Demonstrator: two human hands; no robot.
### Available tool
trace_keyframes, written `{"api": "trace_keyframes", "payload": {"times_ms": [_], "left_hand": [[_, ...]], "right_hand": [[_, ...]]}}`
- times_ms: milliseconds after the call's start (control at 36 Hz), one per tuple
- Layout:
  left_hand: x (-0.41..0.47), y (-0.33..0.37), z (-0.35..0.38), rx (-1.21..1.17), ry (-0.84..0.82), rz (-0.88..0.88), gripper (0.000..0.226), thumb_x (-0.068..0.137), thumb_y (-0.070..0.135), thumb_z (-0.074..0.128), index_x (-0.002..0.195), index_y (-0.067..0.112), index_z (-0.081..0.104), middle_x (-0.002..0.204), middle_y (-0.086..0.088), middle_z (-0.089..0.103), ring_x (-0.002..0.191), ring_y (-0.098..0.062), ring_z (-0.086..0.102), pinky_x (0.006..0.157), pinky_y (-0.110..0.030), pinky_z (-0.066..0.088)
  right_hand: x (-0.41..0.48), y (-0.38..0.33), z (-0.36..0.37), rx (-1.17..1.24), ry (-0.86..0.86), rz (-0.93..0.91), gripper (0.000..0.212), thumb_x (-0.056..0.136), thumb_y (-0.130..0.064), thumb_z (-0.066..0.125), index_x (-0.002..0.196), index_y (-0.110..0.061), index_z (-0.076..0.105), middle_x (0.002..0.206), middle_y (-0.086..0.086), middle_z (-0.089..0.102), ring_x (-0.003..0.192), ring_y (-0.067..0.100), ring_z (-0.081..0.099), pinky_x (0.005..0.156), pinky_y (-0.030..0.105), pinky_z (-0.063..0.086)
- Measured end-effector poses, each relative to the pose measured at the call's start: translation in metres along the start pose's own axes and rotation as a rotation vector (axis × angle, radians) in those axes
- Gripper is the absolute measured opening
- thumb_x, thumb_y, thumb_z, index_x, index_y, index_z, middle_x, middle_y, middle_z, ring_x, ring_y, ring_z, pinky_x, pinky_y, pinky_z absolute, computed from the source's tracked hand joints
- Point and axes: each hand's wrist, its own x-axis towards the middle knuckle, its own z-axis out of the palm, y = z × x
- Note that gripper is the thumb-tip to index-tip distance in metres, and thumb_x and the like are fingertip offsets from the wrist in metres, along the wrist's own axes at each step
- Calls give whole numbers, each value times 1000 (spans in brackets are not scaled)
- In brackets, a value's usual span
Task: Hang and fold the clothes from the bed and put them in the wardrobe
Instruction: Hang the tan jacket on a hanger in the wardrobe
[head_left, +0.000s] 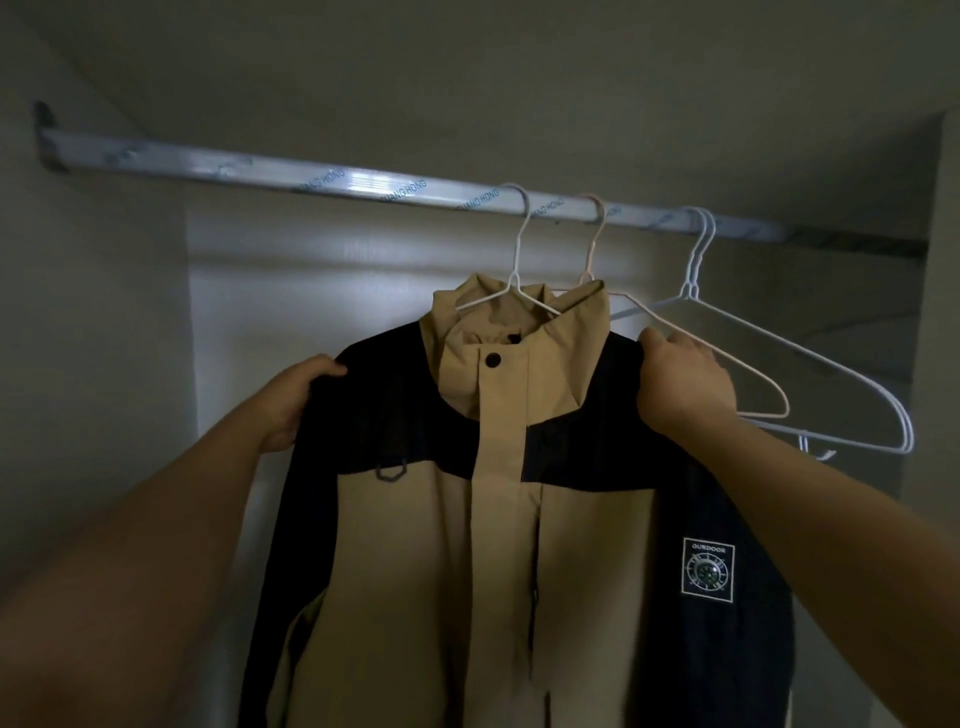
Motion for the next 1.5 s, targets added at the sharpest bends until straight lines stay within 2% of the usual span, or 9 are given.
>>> {"api": "trace_keyframes", "payload": {"times_ms": [111,278,444,611,778,1000,1194,1389,1500], "left_hand": [[0,-3,-8,140,81,65,19,85,25,72,99,12,76,104,-14,75,86,-27,74,72,-33,55],[8,4,-4,694,550,368,33,89,50,69,79,20,59,77,3,61,69,-10,56,55,-26,38],[14,0,2,831,446,309,35,98,46,56,82,16,57,83,-3,61,73,-19,55,57,-30,36],[17,6,16,760,392,430,24,97,17,56,119,24,60,108,6,59,95,-16,55,77,-27,41],[14,4,32,687,360,456,18,98,20,49,107,34,57,95,12,60,79,3,52,64,-14,35],[29,12,29,735,421,476,9,102,19,50,100,22,58,92,3,59,86,-21,55,68,-28,38],[35,11,27,740,376,462,16,104,19,46,103,25,61,98,1,63,88,-21,57,73,-34,39],[33,7,38,715,437,402,23,99,20,41,106,27,61,101,1,63,88,-22,58,72,-34,42],[28,24,57,716,477,571,35,92,21,39,112,24,67,105,7,62,93,-17,56,78,-31,42]], "right_hand": [[2,3,-5,11,-48,9,11,90,-8,47,98,-14,43,98,13,56,94,36,57,70,44,47],[12,17,-22,109,-75,60,17,86,-2,51,97,-9,60,88,14,63,74,31,60,69,40,53],[-2,39,-23,111,-197,82,17,86,0,51,95,-8,63,94,17,64,84,36,62,80,43,57],[-23,40,-16,106,-118,119,7,89,-2,48,92,-9,49,96,20,63,88,41,63,80,47,56],[-37,41,-3,215,74,84,12,87,1,42,94,-9,39,106,25,56,100,43,54,82,47,46],[-36,92,-14,-148,31,-217,20,102,-29,41,120,-26,34,106,12,60,80,38,63,66,41,51],[-21,114,-30,-228,-120,-241,16,106,-38,33,113,-24,34,98,14,66,84,35,64,68,37,45],[-26,84,-13,7,7,-187,34,97,-27,45,129,-19,50,127,10,56,103,39,61,83,42,51],[-14,40,-12,113,159,-191,35,99,-32,39,125,-16,56,124,11,59,105,36,60,81,40,48]]}}
